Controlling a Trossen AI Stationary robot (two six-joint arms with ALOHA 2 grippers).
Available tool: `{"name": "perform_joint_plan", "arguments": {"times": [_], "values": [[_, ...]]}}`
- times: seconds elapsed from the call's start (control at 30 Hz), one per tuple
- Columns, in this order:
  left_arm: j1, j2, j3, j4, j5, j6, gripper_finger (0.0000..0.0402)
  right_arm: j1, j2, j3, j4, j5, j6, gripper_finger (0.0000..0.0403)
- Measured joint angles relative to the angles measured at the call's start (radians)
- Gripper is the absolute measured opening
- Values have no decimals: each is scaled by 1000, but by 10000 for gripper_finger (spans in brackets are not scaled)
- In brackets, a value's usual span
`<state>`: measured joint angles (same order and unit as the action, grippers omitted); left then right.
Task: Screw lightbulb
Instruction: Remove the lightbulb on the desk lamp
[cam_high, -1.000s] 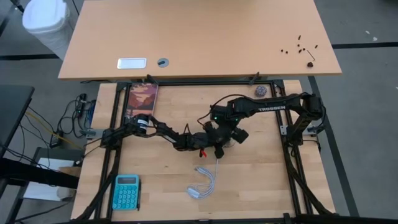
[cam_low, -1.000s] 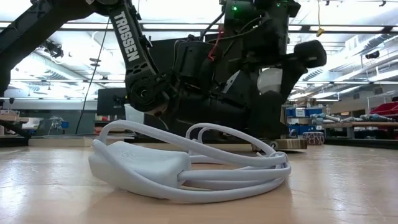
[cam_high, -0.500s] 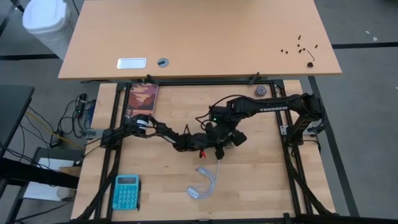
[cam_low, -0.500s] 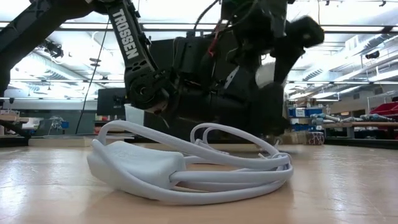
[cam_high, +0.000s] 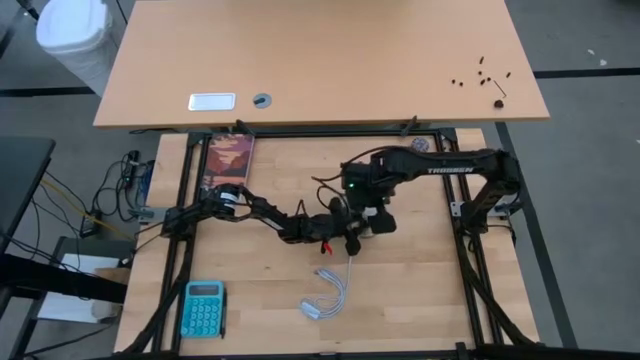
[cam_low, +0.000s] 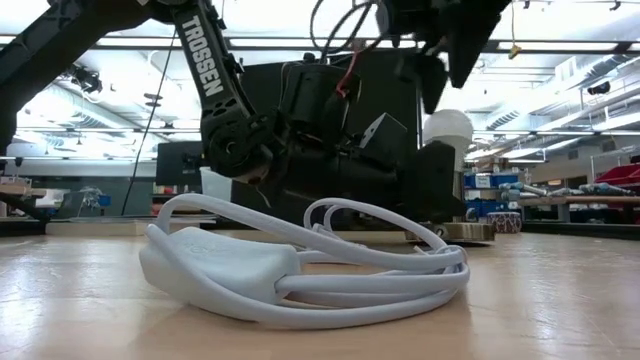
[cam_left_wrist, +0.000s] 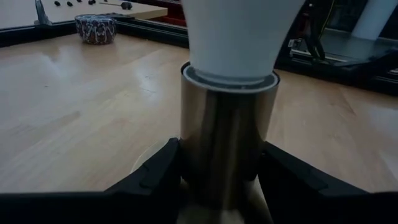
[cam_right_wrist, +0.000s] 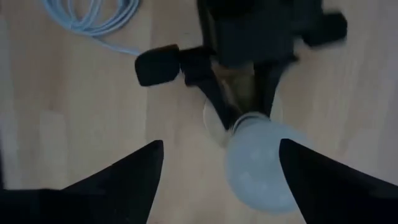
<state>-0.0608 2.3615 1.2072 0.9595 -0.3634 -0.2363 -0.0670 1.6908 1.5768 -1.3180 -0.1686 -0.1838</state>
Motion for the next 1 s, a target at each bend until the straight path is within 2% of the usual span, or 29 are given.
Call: {"name": "perform_joint_plan", "arguments": {"times": [0.17, 0.27, 0.37, 0.5, 0.67, 0.77, 0.83, 1.0], "values": [[-1, 0, -1, -2, 1, -20, 188, -7, -156, -112, 34, 39, 226, 323], [-2, 0, 0, -5, -1, -26, 188, -2, -296, -192, 149, 114, 362, 323], [-5, 0, 0, -6, -2, -25, 188, 14, -415, -300, 188, 199, 512, 323], [-6, 0, 0, -9, -2, -27, 188, 35, -549, -468, 321, 228, 665, 323], [-6, 0, 0, -9, -4, -29, 188, 86, -629, -690, 557, 229, 854, 323], [-5, 0, 0, -8, -4, -30, 188, 144, -617, -799, 720, 255, 887, 322], [-5, 0, 0, -8, -4, -30, 188, 190, -590, -859, 779, 331, 932, 322], [-5, 0, -1, -5, -3, -31, 188, 300, -559, -959, 850, 632, 1091, 322]]}}
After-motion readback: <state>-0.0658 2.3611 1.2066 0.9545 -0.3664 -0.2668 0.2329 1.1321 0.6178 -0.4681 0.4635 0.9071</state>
